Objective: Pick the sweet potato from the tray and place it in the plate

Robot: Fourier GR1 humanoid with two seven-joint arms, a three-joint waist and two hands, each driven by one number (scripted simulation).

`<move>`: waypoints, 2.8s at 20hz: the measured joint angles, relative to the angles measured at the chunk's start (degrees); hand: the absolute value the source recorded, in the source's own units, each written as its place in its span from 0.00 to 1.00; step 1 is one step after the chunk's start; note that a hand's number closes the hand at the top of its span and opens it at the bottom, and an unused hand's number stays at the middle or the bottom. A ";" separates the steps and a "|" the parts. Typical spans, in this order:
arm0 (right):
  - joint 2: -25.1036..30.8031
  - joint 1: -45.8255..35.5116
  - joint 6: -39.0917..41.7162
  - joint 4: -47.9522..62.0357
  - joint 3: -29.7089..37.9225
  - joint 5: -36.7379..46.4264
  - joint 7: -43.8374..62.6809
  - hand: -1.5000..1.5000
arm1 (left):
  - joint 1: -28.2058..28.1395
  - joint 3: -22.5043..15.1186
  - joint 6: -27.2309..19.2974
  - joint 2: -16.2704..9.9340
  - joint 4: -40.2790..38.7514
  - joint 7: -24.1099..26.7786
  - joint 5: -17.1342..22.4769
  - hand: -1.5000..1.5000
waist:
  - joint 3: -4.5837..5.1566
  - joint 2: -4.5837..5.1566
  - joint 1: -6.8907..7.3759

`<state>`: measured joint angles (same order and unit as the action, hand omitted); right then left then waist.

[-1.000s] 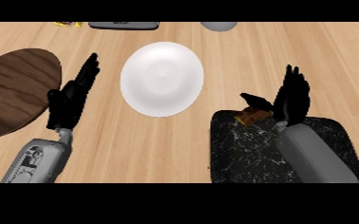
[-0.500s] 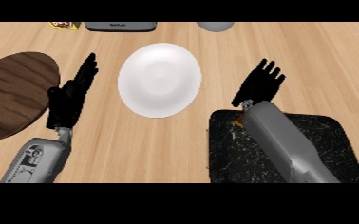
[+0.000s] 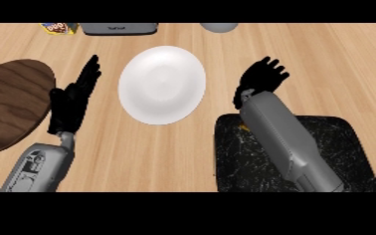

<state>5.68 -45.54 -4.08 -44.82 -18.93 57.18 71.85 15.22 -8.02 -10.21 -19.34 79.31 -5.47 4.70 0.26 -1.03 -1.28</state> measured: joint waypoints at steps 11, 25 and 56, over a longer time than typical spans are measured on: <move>-2.02 3.36 6.95 0.89 8.15 3.06 -0.21 0.00 | -0.69 0.82 -0.25 0.66 -0.44 1.24 -0.34 0.50 | -0.02 0.11 -0.36; -3.19 11.65 10.87 -8.11 15.95 7.91 -0.24 0.00 | -1.33 1.33 0.97 0.44 0.91 0.58 -0.65 0.50 | 0.28 -0.37 0.02; 7.05 11.09 11.06 -27.00 14.52 -0.99 -64.80 1.00 | 0.00 0.77 2.19 3.02 1.47 0.58 -2.49 0.50 | -0.60 1.74 2.97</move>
<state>12.73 -34.44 6.98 -71.81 -4.41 56.19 7.05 15.22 -7.25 -8.02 -16.32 80.78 -4.89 2.21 -0.34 0.71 1.69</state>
